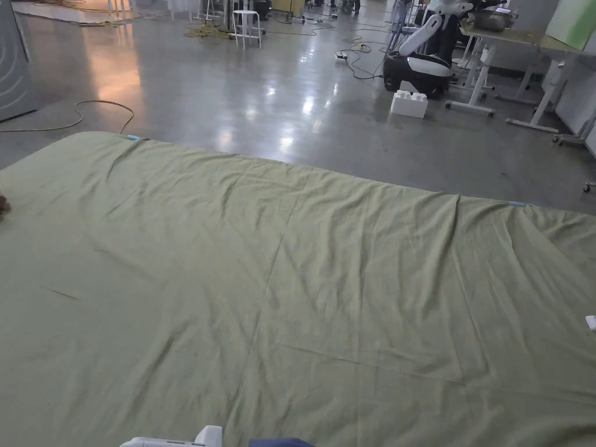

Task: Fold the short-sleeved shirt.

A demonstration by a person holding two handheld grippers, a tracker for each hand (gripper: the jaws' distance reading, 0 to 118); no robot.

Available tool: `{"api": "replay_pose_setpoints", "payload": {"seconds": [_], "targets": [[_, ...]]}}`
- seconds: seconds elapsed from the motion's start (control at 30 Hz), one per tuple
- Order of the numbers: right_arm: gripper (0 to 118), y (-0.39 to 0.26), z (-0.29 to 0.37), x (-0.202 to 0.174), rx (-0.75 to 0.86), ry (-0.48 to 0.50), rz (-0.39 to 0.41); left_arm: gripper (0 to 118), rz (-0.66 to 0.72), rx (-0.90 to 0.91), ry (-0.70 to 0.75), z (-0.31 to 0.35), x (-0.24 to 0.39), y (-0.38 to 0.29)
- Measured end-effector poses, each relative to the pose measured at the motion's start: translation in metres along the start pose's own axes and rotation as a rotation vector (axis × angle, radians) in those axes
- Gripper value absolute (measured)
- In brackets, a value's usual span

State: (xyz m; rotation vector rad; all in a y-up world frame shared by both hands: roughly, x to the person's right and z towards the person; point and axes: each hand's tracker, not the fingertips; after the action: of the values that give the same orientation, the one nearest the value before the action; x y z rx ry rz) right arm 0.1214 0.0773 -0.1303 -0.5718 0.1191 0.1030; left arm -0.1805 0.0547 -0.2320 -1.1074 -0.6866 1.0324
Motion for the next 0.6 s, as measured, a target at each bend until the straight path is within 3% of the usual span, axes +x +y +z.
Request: {"api": "replay_pose_setpoints", "payload": {"seconds": [0.1, 0.2, 0.47, 0.6], "targets": [[4, -0.001, 0.000, 0.003, -0.002, 0.003, -0.007, 29, -0.037, 0.004, 0.048, -0.004, -0.002, -0.002], [4, -0.001, -0.001, 0.003, 0.001, 0.006, -0.003, 27, -0.001, 0.009, 0.044, -0.002, -0.005, 0.000], [4, 0.012, 0.004, 0.002, -0.009, 0.002, 0.029, 24, -0.093, 0.028, 0.033, 0.011, 0.023, -0.005], [4, 0.049, 0.018, 0.014, 0.082, -0.073, 0.007, 24, -0.126, 0.039, 0.026, 0.035, 0.038, 0.005]]}}
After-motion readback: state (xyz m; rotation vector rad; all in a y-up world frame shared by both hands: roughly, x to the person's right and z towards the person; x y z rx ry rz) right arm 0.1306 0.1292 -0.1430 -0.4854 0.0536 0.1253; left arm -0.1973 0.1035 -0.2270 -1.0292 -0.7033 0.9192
